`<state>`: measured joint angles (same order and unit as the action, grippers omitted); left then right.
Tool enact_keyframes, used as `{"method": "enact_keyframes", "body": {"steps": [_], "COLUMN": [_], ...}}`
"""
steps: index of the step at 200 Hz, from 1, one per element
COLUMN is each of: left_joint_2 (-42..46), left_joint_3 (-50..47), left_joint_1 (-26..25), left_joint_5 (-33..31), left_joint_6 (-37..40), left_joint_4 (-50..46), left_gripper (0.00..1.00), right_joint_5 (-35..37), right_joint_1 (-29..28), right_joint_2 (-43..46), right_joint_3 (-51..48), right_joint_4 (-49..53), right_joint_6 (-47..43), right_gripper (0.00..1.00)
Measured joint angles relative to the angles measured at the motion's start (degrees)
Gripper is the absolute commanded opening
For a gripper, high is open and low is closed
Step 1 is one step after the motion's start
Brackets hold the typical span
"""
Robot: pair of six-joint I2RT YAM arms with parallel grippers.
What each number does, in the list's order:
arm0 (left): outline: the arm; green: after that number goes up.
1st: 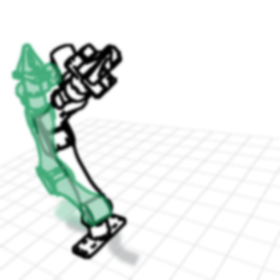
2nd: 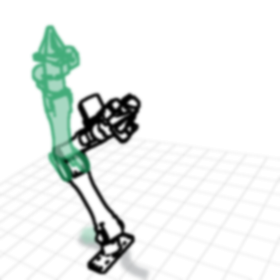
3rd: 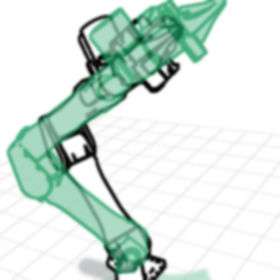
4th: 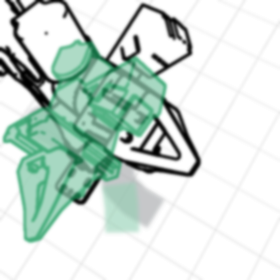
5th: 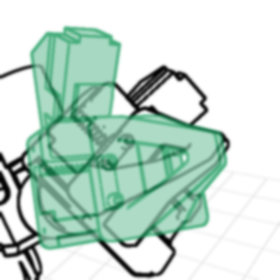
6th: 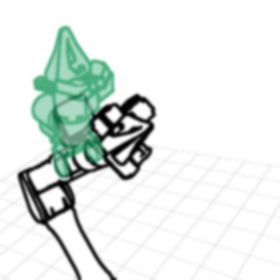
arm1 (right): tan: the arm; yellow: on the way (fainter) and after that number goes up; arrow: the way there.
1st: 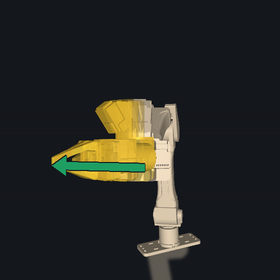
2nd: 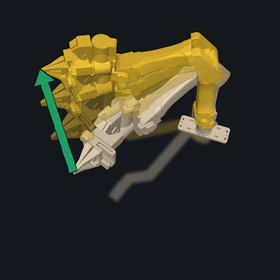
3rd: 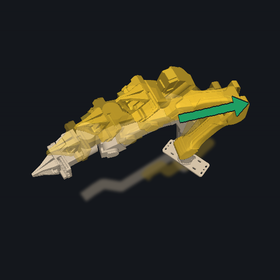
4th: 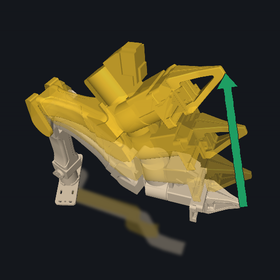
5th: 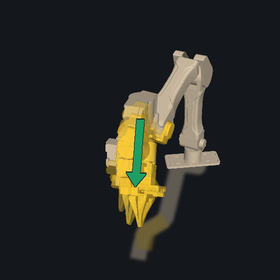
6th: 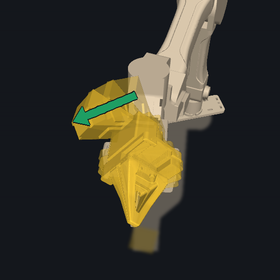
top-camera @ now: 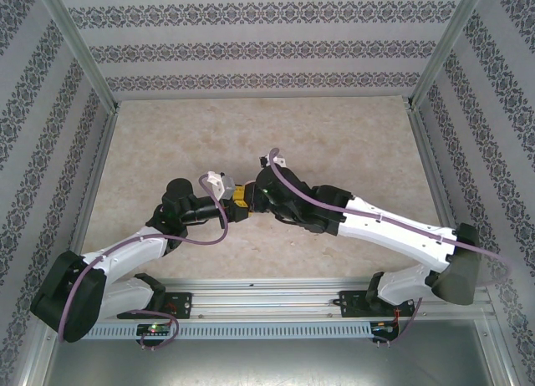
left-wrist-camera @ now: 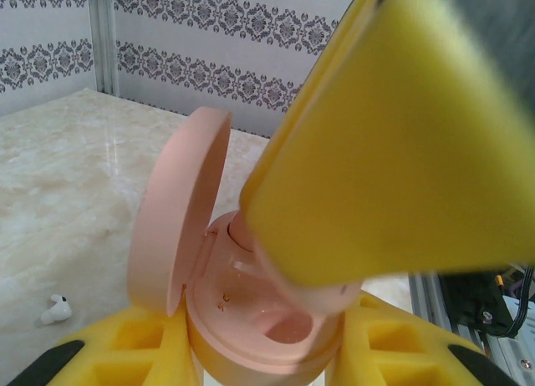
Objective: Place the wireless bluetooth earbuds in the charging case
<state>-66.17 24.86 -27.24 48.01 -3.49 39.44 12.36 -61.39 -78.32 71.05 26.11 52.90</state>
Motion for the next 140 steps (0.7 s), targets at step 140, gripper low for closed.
{"method": "enact_keyframes", "body": {"steps": [140], "left_joint_2": [0.0], "left_joint_3": [0.0], "left_joint_1": [0.0], "left_joint_5": [0.0], "left_joint_6": [0.0], "left_joint_4": [-0.6], "left_gripper": [0.13], "right_joint_5": [-0.7], "right_joint_1": [0.9], "right_joint_2": [-1.7], "right_joint_3": [-0.7], "right_joint_4": [-1.2], "right_joint_6": [-0.4], "right_gripper": [0.19]}}
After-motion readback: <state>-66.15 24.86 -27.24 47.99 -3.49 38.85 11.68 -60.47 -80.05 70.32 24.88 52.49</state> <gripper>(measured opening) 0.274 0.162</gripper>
